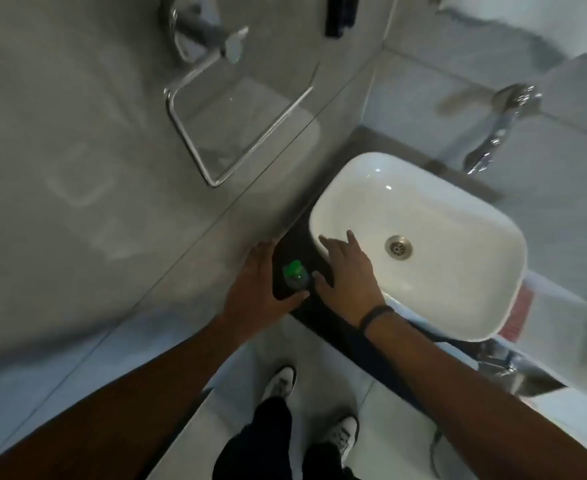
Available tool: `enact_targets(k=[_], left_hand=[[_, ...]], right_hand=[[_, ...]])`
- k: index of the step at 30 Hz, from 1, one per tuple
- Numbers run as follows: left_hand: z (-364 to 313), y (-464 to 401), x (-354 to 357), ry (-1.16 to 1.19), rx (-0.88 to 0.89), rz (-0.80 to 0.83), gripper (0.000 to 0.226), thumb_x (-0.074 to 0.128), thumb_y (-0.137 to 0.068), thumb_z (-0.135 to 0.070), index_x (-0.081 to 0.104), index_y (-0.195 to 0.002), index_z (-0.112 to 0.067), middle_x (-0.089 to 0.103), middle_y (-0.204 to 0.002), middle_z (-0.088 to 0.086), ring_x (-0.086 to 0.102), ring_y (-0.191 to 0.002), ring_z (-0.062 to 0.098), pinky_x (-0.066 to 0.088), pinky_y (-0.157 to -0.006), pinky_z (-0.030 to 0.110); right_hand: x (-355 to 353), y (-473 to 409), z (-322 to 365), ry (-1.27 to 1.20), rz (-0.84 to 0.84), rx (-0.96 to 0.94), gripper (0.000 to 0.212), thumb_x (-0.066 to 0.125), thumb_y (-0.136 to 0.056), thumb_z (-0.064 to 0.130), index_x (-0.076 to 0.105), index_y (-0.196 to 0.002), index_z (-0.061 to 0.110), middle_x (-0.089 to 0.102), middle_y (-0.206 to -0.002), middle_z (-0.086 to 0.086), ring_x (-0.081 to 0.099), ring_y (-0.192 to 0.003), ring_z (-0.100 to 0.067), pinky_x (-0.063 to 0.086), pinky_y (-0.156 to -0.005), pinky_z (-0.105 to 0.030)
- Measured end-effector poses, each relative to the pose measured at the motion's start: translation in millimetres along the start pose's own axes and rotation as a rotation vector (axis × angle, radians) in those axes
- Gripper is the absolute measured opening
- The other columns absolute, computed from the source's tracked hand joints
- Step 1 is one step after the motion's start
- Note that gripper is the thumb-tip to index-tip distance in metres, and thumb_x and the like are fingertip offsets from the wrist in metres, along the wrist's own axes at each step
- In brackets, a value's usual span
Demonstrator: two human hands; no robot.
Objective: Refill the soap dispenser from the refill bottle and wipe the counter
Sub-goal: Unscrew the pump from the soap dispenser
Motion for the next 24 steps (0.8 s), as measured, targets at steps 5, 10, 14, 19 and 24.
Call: enact_targets(k=[5,10,14,19,24], left_hand=[[35,-1,50,0.07,-0.163,0.017,0.12,0.06,-0.081,-0.08,0.021,-0.172,-0.012,0.036,-0.172,0.013,0.033,-0.16,0.028,0.041,-0.126,0.045],[41,-4,71,0.251,-0.214,-0.052,0.095,0.053,-0.081,-0.078,0.038,-0.164,-0.035,0.059,-0.156,-0.004,0.058,-0.142,0.017,0.052,-0.114,0.036],[50,-1,74,0.291,-0.269,-0.151,0.091,0.053,-0.079,-0.09,0.049,-0.155,-0.04,0.073,-0.135,-0.009,0.071,-0.115,0.01,0.041,-0.083,0.002],[38,-4,74,0.353,-0.249,-0.19,0.08,0.061,-0.081,-0.082,0.055,-0.146,-0.036,0.062,-0.114,-0.03,0.055,-0.108,-0.02,0.038,-0.08,-0.008],[37,-4,73,0.362,-0.247,-0.172,0.058,0.072,-0.09,-0.049,0.055,-0.145,-0.038,0.063,-0.119,-0.029,0.054,-0.102,-0.026,0.046,-0.085,-0.002]], right_hand=[[60,-7,6,0.012,0.029,0.086,0.054,0.073,-0.089,0.043,0.065,-0.137,0.019,0.068,-0.125,-0.007,0.055,-0.123,-0.032,0.038,-0.104,-0.04],[84,-16,-2,-0.252,-0.043,0.189,0.025,0.074,-0.089,0.023,0.072,-0.111,0.012,0.066,-0.111,-0.009,0.054,-0.109,-0.03,0.035,-0.084,-0.027],[88,-19,-5,-0.325,-0.052,0.141,0.019,0.075,-0.089,0.014,0.073,-0.107,0.008,0.065,-0.107,-0.012,0.055,-0.104,-0.028,0.032,-0.078,-0.018],[82,-24,-4,-0.325,-0.057,0.07,0.025,0.075,-0.089,0.007,0.073,-0.113,0.003,0.066,-0.11,-0.016,0.06,-0.104,-0.034,0.048,-0.088,-0.034],[88,-18,-1,-0.436,0.045,0.066,0.06,0.073,-0.087,0.005,0.055,-0.144,0.01,0.061,-0.138,-0.01,0.055,-0.128,-0.028,0.048,-0.111,-0.043]])
Point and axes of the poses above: each hand's wrist, its own y-axis away from the middle knuckle, its own x-axis out of the palm, z = x × y, the point moved 10 cm from there along -y, towards the middle knuckle
